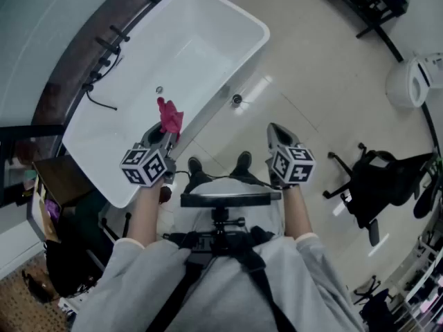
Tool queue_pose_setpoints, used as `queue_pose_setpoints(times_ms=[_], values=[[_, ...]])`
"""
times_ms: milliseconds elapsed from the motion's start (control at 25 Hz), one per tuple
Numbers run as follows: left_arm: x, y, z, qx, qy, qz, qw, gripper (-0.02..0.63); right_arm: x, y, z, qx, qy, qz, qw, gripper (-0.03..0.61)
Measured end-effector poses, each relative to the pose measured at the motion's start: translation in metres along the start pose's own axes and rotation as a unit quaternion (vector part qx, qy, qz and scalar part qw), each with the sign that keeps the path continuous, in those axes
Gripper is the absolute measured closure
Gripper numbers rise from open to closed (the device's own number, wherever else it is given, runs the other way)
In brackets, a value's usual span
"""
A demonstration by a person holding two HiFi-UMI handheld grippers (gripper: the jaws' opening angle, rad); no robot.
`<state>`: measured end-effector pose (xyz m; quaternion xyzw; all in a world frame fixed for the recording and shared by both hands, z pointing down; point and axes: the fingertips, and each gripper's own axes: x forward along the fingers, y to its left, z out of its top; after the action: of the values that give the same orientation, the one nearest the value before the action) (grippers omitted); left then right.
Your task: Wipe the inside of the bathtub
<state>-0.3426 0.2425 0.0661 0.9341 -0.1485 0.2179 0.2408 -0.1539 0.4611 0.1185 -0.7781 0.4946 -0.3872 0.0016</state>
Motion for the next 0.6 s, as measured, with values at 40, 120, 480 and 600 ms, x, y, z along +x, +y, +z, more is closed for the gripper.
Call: queue_pose_setpoints(times_ms=[40,120,480,600], values=[[0.006,-0.007,0.0,0.001,0.002,-0.002,1.0,0.532,-0.001,-0.005,0.003,-0.002,0.001,0.004,1.0,0.569],[0.018,-0.021,0.0,0.004,0.004,-0.006,1.0,0.532,-0.002,-0.014,0.008,-0.007,0.003,0.012,1.0,0.569],[0.061,-0.06,0.007,0.019,0.008,-0.006,0.9998,0.532,0.015,-0.049,0.05,-0.042,0.002,0.047,0.998,0.569],[0.072,-0.057,0.017,0.021,0.008,-0.007,0.9997,0.532,0.032,-0.049,0.066,-0.055,0.004,0.054,0.997,0.569]])
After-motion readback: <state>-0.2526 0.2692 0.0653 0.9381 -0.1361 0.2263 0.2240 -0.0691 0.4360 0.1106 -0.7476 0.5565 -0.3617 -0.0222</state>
